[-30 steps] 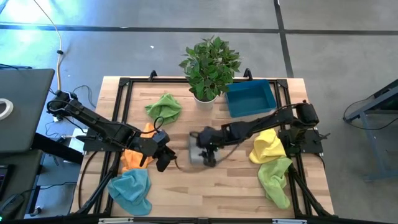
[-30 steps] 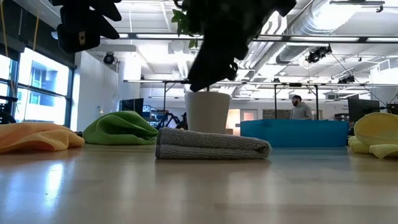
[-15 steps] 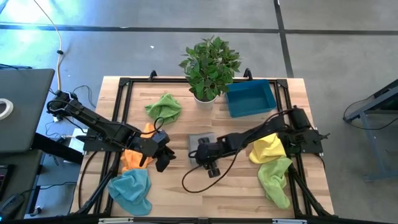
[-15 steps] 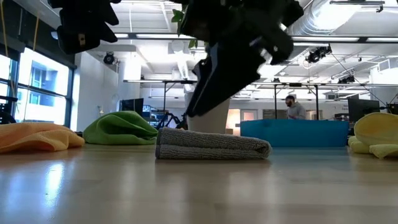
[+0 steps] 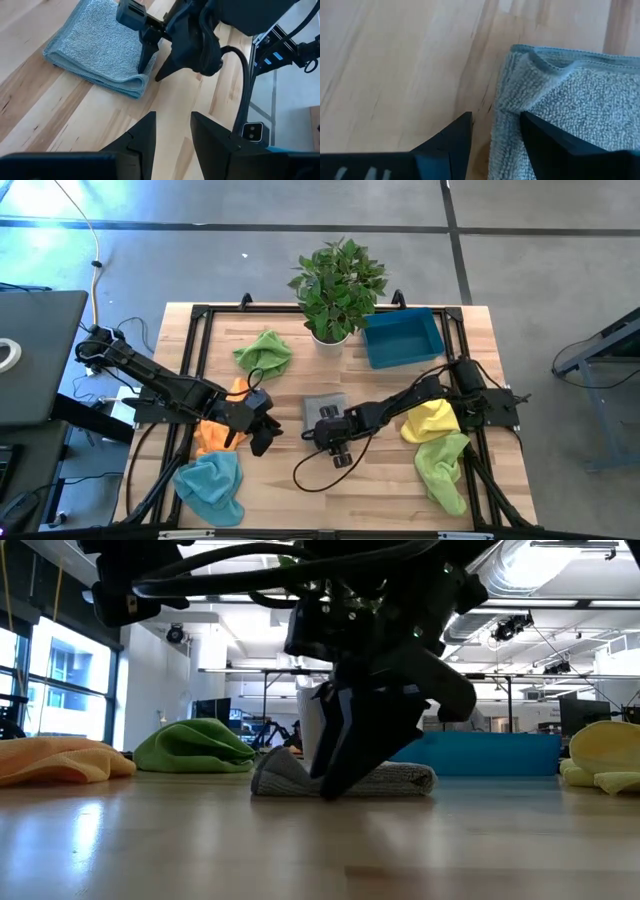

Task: Sort microfiber towel by color & place in baskets
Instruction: Put the gray towel into the blue bin, then fold the yellow towel

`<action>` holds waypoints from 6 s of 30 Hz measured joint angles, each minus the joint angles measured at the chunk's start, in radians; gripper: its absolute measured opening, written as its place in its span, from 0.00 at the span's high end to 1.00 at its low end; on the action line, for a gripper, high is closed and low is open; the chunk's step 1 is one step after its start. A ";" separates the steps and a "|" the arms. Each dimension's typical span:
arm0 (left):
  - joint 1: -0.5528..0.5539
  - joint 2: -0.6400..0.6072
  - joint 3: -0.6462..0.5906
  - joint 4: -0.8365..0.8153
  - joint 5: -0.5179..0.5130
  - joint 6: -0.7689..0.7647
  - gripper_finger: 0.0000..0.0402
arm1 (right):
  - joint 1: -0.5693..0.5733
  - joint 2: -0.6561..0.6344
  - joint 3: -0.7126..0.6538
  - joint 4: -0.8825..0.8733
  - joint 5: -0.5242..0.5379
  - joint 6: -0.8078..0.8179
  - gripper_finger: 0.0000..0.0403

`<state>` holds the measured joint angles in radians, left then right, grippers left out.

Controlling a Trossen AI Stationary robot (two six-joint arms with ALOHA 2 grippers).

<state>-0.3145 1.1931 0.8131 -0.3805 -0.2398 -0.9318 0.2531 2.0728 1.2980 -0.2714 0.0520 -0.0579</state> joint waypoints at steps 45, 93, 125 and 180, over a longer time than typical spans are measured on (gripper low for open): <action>0.000 0.000 0.000 -0.028 -0.035 0.002 0.73 | -0.133 -0.386 -0.007 -0.370 -0.038 0.426 1.00; 0.197 0.000 0.000 -0.010 -0.052 0.045 0.73 | -0.982 -0.558 -0.003 -0.888 0.415 0.207 1.00; 0.197 0.000 0.000 -0.013 -0.051 0.045 0.73 | -0.824 -0.292 -0.003 -0.618 0.252 0.183 0.74; 0.204 0.000 0.000 -0.012 -0.025 0.124 0.73 | 0.167 -0.636 -0.365 -0.858 0.027 1.625 0.66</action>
<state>-0.1104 1.1931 0.8131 -0.3927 -0.2643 -0.8074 0.4198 1.4364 0.9327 -1.1295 0.0787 1.5670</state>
